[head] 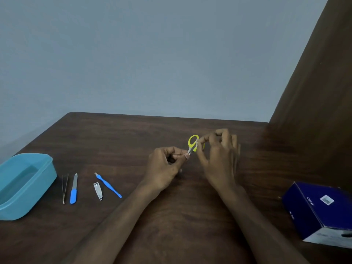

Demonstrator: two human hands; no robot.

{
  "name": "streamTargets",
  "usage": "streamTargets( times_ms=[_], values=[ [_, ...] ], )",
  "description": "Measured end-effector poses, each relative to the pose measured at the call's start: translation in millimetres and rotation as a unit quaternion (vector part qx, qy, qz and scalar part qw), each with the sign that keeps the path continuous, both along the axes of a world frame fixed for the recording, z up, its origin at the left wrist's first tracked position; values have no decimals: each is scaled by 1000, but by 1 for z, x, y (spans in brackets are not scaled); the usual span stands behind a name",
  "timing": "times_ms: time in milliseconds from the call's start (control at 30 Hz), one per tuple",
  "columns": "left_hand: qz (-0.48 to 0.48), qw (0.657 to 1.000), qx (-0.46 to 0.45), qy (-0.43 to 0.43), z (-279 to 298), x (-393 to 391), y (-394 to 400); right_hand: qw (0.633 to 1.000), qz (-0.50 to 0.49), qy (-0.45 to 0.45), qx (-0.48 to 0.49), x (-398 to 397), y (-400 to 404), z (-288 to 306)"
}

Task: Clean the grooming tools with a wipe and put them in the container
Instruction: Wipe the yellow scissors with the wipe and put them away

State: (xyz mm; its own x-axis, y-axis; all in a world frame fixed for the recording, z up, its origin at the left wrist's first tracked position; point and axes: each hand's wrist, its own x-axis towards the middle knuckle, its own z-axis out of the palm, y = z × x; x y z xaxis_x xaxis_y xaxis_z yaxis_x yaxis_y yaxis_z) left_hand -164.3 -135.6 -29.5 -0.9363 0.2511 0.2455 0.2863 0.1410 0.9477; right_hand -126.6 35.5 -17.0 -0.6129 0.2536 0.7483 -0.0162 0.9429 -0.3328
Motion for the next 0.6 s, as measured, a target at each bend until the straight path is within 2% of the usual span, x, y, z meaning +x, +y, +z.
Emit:
streamTargets(
  times_ms=[133, 300, 467, 600],
  values=[
    [0, 1000, 25, -13, 2, 0, 0, 996, 40, -22, 73, 5, -11, -2],
    [-4, 1000, 3, -9, 0, 1, 0, 999, -45, 29, 8, -2, -1, 3],
    [3, 1000, 13, -19, 1, 0, -2, 997, 21, -22, 78, 7, -17, -8],
    [-3, 1000, -4, -15, 3, 3, 0, 999, -36, 30, 21, -2, -5, 2]
  ],
)
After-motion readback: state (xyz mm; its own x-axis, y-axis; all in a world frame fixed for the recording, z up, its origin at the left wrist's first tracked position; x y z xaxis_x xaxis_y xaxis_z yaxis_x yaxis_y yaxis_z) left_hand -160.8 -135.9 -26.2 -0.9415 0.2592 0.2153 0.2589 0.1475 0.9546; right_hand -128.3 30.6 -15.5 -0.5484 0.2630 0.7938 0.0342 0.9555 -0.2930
